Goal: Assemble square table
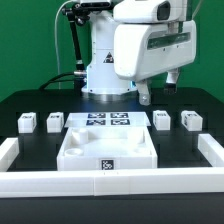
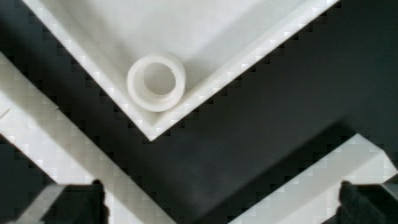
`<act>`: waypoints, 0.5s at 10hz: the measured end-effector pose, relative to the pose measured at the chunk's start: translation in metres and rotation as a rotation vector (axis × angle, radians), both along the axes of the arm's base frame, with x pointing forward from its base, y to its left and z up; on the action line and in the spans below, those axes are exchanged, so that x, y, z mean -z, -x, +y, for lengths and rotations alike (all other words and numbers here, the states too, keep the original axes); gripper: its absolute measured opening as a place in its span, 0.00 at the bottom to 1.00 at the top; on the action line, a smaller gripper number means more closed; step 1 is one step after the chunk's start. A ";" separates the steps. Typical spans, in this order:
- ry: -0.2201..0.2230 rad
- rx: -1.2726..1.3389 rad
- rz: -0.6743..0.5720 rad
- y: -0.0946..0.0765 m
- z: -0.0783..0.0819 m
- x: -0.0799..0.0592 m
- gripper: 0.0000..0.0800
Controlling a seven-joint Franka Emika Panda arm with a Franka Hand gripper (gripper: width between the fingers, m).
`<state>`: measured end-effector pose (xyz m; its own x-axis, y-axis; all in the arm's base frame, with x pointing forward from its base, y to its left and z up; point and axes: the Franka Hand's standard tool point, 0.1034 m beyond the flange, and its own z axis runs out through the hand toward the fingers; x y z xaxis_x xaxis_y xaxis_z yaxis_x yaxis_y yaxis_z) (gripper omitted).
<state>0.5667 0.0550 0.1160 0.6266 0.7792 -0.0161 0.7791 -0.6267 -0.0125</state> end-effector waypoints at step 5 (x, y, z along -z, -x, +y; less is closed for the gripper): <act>0.000 0.000 0.000 0.000 0.000 0.000 0.81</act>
Offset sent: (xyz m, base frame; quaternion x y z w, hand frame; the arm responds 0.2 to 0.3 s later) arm 0.0000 0.0000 0.0000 0.0000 0.0000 0.0000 1.0000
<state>0.5667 0.0550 0.1159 0.6265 0.7792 -0.0161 0.7791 -0.6267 -0.0126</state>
